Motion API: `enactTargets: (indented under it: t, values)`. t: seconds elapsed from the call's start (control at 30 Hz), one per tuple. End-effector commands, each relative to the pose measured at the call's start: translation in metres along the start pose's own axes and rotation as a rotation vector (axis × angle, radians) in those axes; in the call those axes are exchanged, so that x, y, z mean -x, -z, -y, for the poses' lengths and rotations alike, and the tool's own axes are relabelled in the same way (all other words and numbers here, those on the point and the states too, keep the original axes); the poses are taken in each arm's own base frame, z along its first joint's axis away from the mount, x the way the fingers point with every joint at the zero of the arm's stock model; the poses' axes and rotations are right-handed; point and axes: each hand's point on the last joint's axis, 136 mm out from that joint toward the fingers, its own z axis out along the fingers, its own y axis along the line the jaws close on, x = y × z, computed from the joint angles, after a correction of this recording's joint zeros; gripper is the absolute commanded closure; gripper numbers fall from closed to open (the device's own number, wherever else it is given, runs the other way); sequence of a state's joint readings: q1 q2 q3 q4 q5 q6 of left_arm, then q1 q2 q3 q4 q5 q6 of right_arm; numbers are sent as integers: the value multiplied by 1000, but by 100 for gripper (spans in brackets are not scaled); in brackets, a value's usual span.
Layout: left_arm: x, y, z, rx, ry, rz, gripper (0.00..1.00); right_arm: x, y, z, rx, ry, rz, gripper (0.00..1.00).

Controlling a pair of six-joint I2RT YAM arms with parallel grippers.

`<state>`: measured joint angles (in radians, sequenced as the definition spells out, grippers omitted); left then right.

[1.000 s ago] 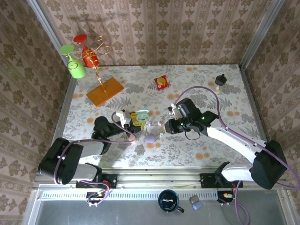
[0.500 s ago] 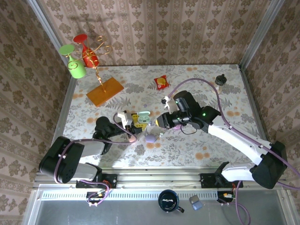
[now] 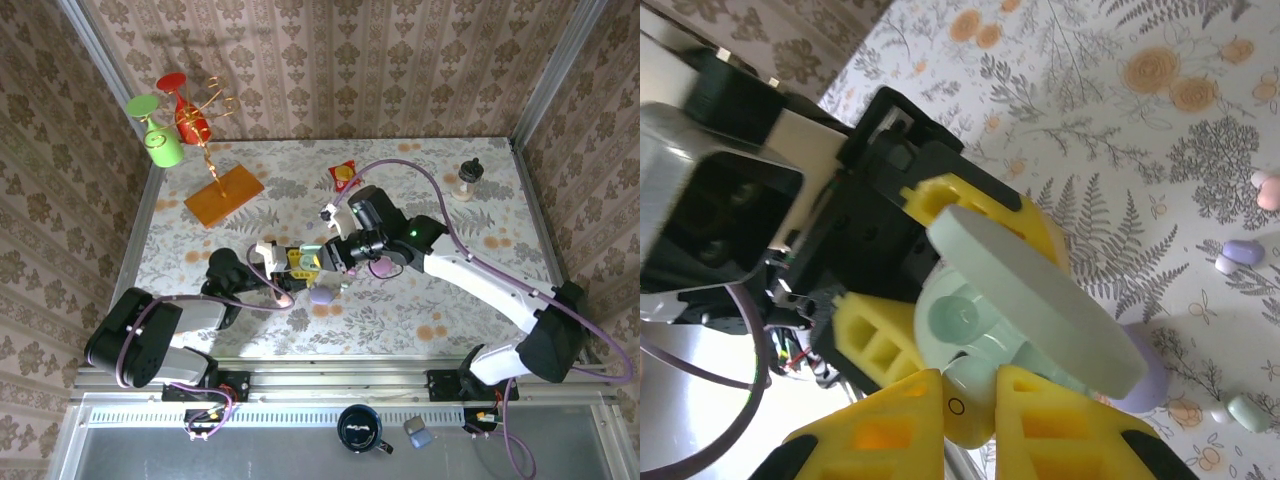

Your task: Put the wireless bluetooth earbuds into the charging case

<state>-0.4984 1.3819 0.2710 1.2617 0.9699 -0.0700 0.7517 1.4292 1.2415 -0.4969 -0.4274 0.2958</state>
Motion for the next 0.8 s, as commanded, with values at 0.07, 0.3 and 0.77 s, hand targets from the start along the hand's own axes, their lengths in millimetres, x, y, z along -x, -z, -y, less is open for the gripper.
enactTargets:
  t: [0.07,0.3,0.77]
  values:
    - [16,-3,3,-32,-64,34,66,-5,1,0,-12,24,-43,84]
    - [16,-3,3,-31,-66,34,66,-9,-1,8,-55,21,-52,84]
    - [17,-3,5,-38,-67,36,66,-2,3,13,-90,20,-25,68]
